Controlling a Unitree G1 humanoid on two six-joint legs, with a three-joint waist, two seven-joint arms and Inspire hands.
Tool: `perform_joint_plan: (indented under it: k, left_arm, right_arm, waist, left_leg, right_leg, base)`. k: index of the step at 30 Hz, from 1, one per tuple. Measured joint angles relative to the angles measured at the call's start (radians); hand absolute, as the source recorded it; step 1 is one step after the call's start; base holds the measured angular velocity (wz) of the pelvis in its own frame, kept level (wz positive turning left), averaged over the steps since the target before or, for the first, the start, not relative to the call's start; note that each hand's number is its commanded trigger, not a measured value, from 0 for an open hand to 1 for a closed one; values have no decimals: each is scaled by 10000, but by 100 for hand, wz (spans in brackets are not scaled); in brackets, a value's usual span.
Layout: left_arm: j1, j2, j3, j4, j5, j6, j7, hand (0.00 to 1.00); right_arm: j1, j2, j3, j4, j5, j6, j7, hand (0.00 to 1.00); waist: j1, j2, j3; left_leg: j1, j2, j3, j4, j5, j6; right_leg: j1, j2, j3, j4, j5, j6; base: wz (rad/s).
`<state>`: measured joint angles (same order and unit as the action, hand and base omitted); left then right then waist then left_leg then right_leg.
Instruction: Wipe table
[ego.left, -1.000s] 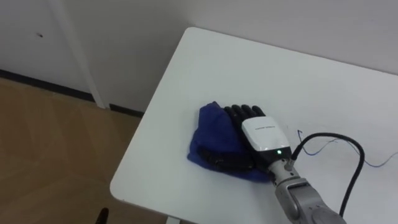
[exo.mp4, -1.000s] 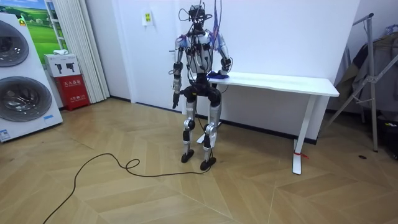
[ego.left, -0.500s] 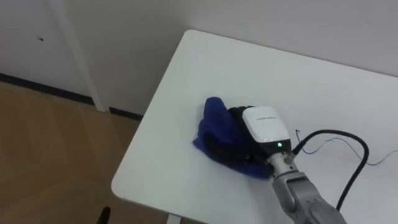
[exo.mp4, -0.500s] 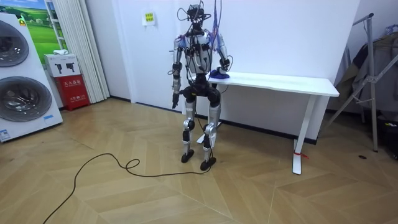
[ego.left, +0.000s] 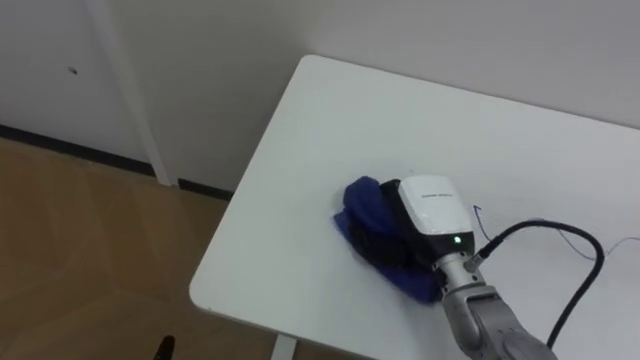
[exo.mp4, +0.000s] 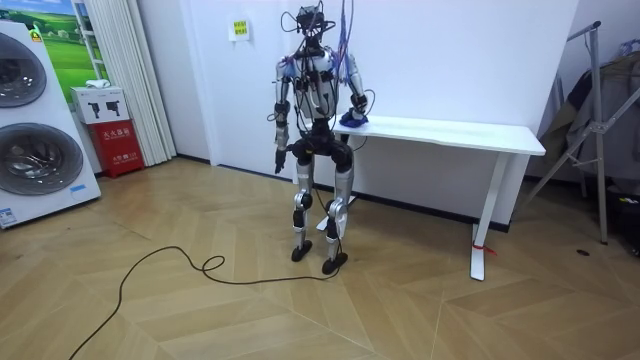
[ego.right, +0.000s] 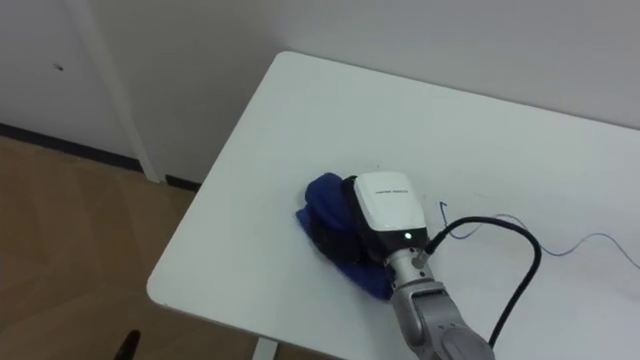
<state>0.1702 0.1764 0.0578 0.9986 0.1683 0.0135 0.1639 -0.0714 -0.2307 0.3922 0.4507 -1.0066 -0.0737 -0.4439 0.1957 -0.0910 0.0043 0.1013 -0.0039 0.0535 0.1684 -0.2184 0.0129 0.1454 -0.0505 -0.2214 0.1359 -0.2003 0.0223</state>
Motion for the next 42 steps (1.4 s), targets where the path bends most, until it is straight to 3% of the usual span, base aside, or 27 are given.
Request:
perform_joint_plan:
  k: [10, 13, 17, 21, 24, 26, 31, 34, 36, 38, 42]
  left_arm:
    - [13, -152, -8, -66, -89, 0, -11, 0]
    - [189, -149, 24, -87, -71, 5, -9, 0]
    - [582, -143, 350, -84, 35, 30, -6, 0]
    - [910, -87, 1001, -134, 29, 239, -7, 0]
    - [1093, 12, 1417, -212, 25, 346, -8, 0]
    - [1260, 102, 1744, -271, 41, 345, -14, 0]
    - [1424, 630, 1750, -292, 22, 330, -38, 0]
    - [1542, 697, 1763, -496, 33, 326, -84, 0]
    - [1561, 689, 1765, -600, 34, 325, -149, 0]
    - [1556, 649, 1760, -621, 24, 327, -166, 0]
    - [1552, 600, 1700, -719, 15, 319, -157, 0]
  right_arm:
    - [-14, -7, -232, -376, 429, 9, 896, 100]
    - [-20, -6, -374, -204, 1226, -14, 1020, 100]
    - [-127, -7, -1514, 1059, 2351, -576, 620, 100]
    - [-634, -93, -3210, 2647, 3019, -666, 137, 100]
    - [-1177, -512, -4253, 3977, 3481, -679, -297, 100]
    - [-1342, -1082, -4766, 4700, 3937, -658, -497, 100]
    - [-1058, -1917, -5032, 5705, 4612, -606, -908, 100]
    - [-836, -1975, -5565, 5877, 4643, -623, -1030, 100]
    - [-550, -1976, -5869, 5873, 4644, -651, -1084, 100]
    - [-279, -1977, -6160, 5868, 4658, -647, -1098, 100]
    - [18, -1976, -6231, 5958, 4825, -609, -1143, 100]
  waist:
    - [-81, 180, -30]
    - [-102, 303, 26]
    - [-246, 345, -26]
    - [-413, 296, -69]
    - [-580, 292, -86]
    - [-579, 285, -106]
    - [-638, 287, -123]
    - [-866, 285, -134]
    - [-1058, 276, -183]
    - [-1127, 262, -287]
    - [-1257, 237, -264]
  left_leg:
    - [-6, -18, -62, -9, 2, 3]
    - [76, -18, -57, -7, 2, 3]
    - [-52, -72, -234, 13, 33, 55]
    - [-394, -109, -384, 137, 110, 108]
    - [-834, -122, -459, 333, 132, 146]
    - [-1048, -124, -454, 364, 171, 188]
    - [-1085, -146, -444, 365, 207, 194]
    - [-1102, -106, -496, 349, 206, 193]
    - [-1083, -156, -627, 353, 206, 193]
    - [-1060, -185, -612, 353, 207, 193]
    - [-769, -209, -638, 335, 206, 193]
  right_leg:
    - [80, -15, -10, -3, 5, 7]
    - [112, -17, -6, -6, 6, 7]
    - [64, -75, -188, -8, 4, 12]
    - [-89, -168, -549, 1, 34, 63]
    - [-374, -201, -662, 29, 88, 112]
    - [-496, -207, -696, 62, 159, 123]
    - [-642, -218, -751, 149, 170, 118]
    - [-608, -221, -890, 152, 170, 118]
    - [-547, -221, -1005, 159, 170, 118]
    - [-501, -220, -1015, 156, 170, 118]
    - [-203, -241, -1077, 144, 167, 122]
  base:
    - [1]
    - [0]
    - [13]
    - [22]
    - [17]
    - [5]
    - [2]
    - [9]
    - [17]
    - [2]
    - [8]
